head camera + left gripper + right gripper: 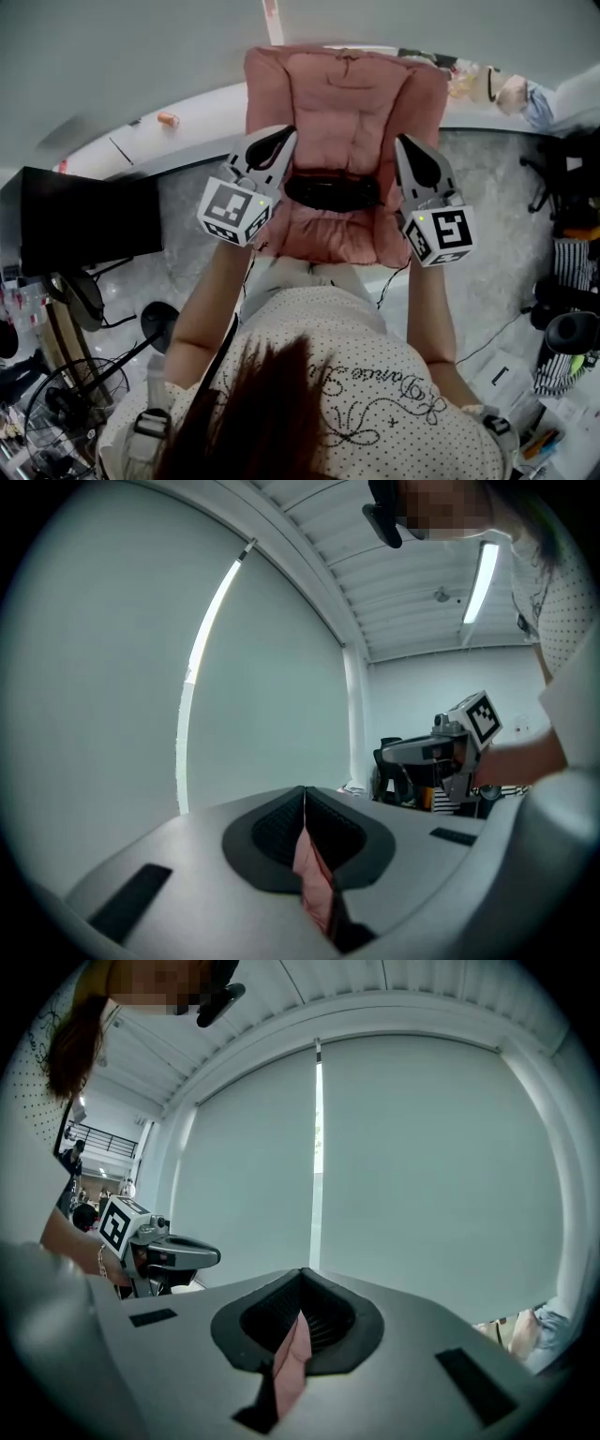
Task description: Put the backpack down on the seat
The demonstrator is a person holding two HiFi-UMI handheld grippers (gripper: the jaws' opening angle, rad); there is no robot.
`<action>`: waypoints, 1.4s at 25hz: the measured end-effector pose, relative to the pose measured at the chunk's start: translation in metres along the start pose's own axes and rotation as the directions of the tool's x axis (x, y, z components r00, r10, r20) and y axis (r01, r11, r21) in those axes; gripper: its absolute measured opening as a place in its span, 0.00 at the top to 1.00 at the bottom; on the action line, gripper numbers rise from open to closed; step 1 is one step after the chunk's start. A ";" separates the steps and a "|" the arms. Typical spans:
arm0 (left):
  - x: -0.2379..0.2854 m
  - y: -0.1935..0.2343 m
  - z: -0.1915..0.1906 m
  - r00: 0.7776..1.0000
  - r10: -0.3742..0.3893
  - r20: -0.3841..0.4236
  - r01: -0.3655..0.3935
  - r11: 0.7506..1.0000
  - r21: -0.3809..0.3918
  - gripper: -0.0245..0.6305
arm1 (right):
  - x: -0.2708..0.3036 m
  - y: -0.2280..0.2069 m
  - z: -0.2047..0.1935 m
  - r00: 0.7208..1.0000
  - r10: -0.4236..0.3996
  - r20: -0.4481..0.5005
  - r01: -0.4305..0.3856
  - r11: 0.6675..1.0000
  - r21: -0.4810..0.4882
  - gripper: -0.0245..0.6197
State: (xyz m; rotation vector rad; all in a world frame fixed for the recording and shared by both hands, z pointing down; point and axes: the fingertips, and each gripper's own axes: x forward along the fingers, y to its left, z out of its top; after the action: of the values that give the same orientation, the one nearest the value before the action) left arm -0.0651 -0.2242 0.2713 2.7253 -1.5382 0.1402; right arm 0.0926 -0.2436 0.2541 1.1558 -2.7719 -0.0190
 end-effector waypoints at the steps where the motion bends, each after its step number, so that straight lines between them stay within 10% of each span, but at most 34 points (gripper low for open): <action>1: 0.000 0.001 -0.001 1.000 0.002 -0.001 -0.002 1.000 -0.001 0.95 | 0.001 0.000 0.000 1.000 0.000 -0.001 0.000 1.000 -0.001 0.95; 35: 0.023 0.011 -0.015 1.000 0.007 -0.021 -0.008 1.000 -0.021 0.95 | 0.016 -0.020 -0.010 1.000 -0.013 0.004 0.013 1.000 0.014 0.95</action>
State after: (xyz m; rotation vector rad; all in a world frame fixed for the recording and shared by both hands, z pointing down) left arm -0.0641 -0.2486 0.2875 2.6935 -1.5360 0.1512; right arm 0.0970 -0.2691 0.2650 1.1779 -2.7728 -0.0027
